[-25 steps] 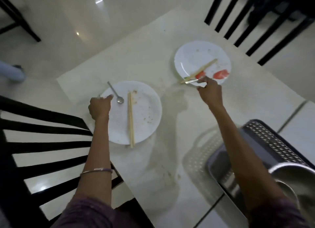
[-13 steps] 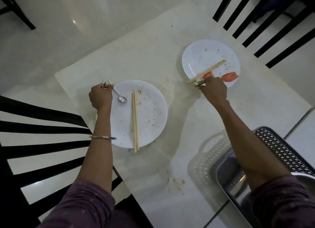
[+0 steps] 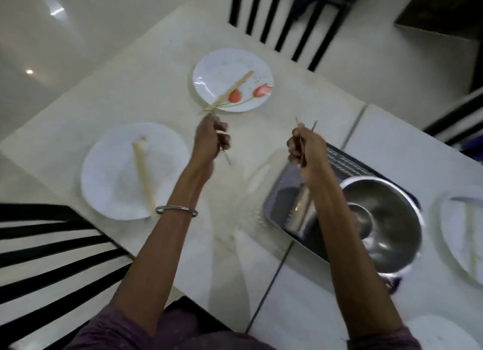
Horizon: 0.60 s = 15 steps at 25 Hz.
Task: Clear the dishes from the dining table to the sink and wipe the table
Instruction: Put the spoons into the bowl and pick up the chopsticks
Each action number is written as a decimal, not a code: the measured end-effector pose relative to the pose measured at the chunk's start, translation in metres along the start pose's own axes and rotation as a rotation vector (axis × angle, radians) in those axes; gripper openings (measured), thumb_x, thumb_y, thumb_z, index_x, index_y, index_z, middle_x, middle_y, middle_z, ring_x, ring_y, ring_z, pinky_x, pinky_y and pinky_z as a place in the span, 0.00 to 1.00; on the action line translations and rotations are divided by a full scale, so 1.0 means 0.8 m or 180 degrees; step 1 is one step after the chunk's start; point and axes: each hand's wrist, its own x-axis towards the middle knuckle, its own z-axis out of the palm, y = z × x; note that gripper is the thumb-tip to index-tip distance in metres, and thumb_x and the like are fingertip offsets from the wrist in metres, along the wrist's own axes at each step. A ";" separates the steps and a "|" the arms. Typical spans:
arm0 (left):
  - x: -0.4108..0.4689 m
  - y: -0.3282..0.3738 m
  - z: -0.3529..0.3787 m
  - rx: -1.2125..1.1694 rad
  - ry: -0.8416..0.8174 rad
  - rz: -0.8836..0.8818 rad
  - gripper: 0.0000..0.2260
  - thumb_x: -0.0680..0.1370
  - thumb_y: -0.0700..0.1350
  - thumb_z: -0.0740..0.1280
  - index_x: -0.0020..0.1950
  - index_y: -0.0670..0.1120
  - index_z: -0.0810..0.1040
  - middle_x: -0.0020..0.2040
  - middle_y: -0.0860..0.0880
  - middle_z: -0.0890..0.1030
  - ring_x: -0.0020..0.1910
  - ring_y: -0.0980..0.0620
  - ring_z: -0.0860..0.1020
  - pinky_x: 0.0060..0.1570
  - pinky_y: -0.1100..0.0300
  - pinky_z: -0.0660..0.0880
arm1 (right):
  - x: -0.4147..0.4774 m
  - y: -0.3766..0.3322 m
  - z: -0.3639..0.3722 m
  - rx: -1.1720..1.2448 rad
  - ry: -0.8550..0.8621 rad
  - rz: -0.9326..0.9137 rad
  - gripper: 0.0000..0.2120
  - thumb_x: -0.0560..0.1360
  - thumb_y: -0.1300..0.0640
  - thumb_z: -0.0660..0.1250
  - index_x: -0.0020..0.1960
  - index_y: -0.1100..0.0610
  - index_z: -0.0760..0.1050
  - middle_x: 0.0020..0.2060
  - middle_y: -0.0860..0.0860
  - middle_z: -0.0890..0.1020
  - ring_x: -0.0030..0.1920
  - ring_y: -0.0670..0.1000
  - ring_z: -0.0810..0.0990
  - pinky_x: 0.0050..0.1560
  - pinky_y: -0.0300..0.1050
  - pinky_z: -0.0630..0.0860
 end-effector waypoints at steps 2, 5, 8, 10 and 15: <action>-0.043 -0.042 0.089 0.0023 -0.0833 -0.0452 0.11 0.80 0.43 0.53 0.38 0.49 0.66 0.28 0.53 0.72 0.19 0.55 0.70 0.28 0.62 0.65 | -0.025 0.007 -0.065 0.0538 0.0164 0.0165 0.18 0.85 0.53 0.52 0.36 0.53 0.65 0.18 0.47 0.68 0.18 0.46 0.64 0.21 0.34 0.58; -0.105 -0.114 0.193 0.0517 -0.1641 -0.1107 0.11 0.81 0.44 0.54 0.39 0.50 0.68 0.24 0.54 0.70 0.18 0.58 0.66 0.24 0.65 0.61 | -0.053 0.030 -0.169 0.0685 0.0627 0.0498 0.18 0.84 0.55 0.53 0.36 0.54 0.68 0.18 0.47 0.69 0.18 0.45 0.65 0.19 0.33 0.60; -0.141 -0.168 0.257 0.0742 -0.1799 -0.1788 0.13 0.78 0.37 0.52 0.38 0.47 0.70 0.24 0.52 0.69 0.19 0.59 0.64 0.20 0.68 0.62 | -0.068 0.048 -0.245 0.0556 0.0741 0.0767 0.13 0.77 0.63 0.59 0.36 0.60 0.77 0.22 0.50 0.78 0.20 0.45 0.74 0.21 0.34 0.70; -0.156 -0.192 0.291 0.0596 -0.1554 -0.2070 0.13 0.77 0.35 0.52 0.35 0.43 0.70 0.24 0.49 0.70 0.22 0.56 0.66 0.22 0.66 0.65 | -0.065 0.046 -0.283 0.0220 0.0549 0.0765 0.13 0.74 0.66 0.60 0.34 0.59 0.78 0.23 0.50 0.78 0.21 0.44 0.73 0.23 0.34 0.67; -0.162 -0.209 0.333 0.0150 -0.0807 -0.2037 0.08 0.64 0.32 0.53 0.30 0.44 0.62 0.25 0.46 0.66 0.25 0.51 0.65 0.31 0.60 0.62 | -0.025 0.025 -0.310 -0.2365 0.0351 0.0165 0.12 0.69 0.71 0.60 0.42 0.59 0.79 0.32 0.55 0.82 0.30 0.50 0.79 0.32 0.43 0.75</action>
